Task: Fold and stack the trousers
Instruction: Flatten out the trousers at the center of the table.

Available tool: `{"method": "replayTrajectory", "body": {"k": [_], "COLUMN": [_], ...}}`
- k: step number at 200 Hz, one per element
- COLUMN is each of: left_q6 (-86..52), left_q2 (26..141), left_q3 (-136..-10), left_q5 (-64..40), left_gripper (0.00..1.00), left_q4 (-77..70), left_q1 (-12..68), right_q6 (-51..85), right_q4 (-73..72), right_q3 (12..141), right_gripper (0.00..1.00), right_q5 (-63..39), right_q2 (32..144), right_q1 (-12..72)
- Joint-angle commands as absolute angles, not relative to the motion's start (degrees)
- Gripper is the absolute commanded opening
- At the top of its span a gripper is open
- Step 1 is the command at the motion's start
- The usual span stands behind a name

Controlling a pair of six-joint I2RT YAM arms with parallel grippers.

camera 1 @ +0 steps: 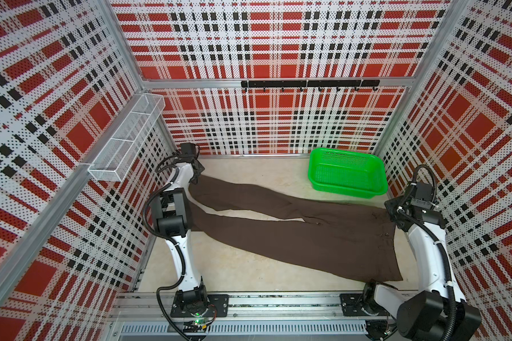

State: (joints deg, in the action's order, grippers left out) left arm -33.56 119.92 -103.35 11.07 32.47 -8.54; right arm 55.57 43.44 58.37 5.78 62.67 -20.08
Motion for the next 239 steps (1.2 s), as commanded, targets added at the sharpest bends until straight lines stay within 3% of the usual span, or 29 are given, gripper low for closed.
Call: {"method": "replayTrajectory", "body": {"k": [1,42,77,110,121,160,196,239], "left_q6": [-33.0,-33.9,-34.1,-31.3,-29.9,-31.1,-32.2,-33.3], "left_q2": [111.7,90.4,71.0,57.0,55.2,59.9,69.9,86.0], "left_q3": [-98.9,-83.0,-71.7,-70.8,-73.5,-73.4,-72.2,-77.0], "left_q5": [8.0,6.7,4.5,-0.3,6.3,1.7,4.9,8.6], "left_gripper": [0.0,0.0,0.0,0.0,0.0,0.0,0.0,0.0], "left_q4": [28.5,24.0,23.8,29.4,32.6,30.2,23.6,21.4], "left_q1": [-8.6,-13.5,-22.7,-37.2,-35.4,-33.2,-22.3,-15.3], "right_q6": [54.8,53.2,53.6,55.6,56.3,57.0,60.1,61.8], "right_q4": [43.8,47.3,52.4,58.7,61.1,51.3,41.7,34.7], "right_q3": [60.8,64.0,64.7,66.6,68.1,60.4,53.8,55.8], "right_gripper": [0.0,0.0,0.0,0.0,0.0,0.0,0.0,0.0], "right_q5": [7.1,6.7,9.2,16.9,20.1,18.2,10.1,11.5], "right_q2": [61.3,58.2,52.0,43.3,42.2,43.6,56.3,70.9], "right_q1": [-21.0,-22.3,-23.8,-23.9,-23.9,-23.9,-24.0,-24.1]}}
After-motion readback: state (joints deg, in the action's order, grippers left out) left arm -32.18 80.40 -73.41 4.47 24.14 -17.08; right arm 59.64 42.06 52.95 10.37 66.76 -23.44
